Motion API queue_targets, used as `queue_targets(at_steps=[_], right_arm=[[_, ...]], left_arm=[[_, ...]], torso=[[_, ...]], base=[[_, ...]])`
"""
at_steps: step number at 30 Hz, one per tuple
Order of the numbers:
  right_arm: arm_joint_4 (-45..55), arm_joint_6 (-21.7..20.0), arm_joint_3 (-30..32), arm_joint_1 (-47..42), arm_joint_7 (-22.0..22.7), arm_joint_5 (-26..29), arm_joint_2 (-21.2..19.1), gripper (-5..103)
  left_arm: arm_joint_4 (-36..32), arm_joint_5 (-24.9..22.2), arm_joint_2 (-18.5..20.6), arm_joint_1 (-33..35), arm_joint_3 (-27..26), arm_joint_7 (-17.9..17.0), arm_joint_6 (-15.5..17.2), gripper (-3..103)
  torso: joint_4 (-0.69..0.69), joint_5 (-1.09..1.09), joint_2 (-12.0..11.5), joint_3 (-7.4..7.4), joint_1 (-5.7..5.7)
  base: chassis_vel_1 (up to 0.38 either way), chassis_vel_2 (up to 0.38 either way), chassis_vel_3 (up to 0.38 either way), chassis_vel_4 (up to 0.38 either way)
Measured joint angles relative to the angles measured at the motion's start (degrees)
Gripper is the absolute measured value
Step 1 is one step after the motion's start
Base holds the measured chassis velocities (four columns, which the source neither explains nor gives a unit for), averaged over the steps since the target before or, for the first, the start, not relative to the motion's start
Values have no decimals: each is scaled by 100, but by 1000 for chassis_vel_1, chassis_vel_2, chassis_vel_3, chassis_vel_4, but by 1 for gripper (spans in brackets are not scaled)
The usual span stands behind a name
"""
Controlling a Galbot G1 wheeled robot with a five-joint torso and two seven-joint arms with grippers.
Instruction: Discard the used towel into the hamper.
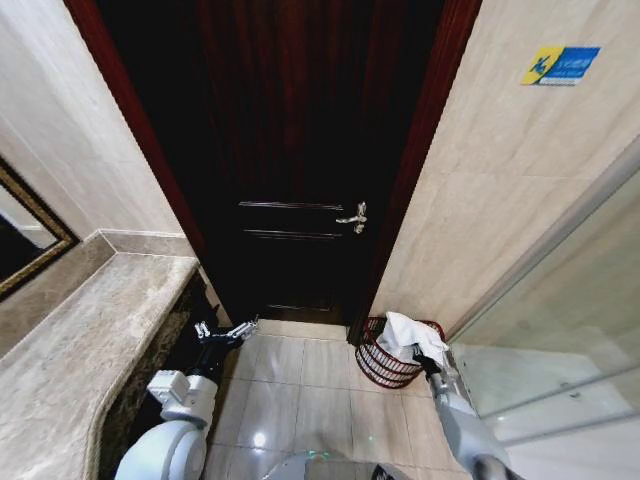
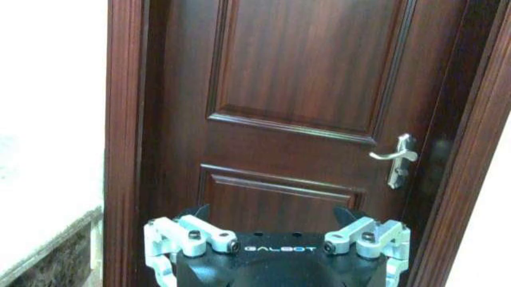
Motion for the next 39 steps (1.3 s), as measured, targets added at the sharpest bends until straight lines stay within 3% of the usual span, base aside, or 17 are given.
queue_targets(at_steps=[17, 26, 31, 39], right_arm=[[2, -25, 62, -89, -93, -1, -1, 8], [175, 0, 163, -506, 100, -92, 25, 8], [396, -244, 91, -838, 140, -135, 8, 8], [148, -1497, 195, -461, -215, -246, -110, 8]], left_arm=[[0, 0, 0, 0, 0, 0, 0, 100], [0, 0, 0, -1, 0, 0, 0, 100], [0, 0, 0, 1, 0, 0, 0, 100], [0, 0, 0, 1, 0, 0, 0, 100]], torso=[[0, 1, 1, 1, 3], [0, -3, -2, 2, 5], [-1, 0, 1, -1, -5], [0, 1, 1, 0, 0]], base=[[-74, 72, 67, -66], [-90, 98, 77, -67], [15, -18, -41, 1], [6, -6, -5, 4]])
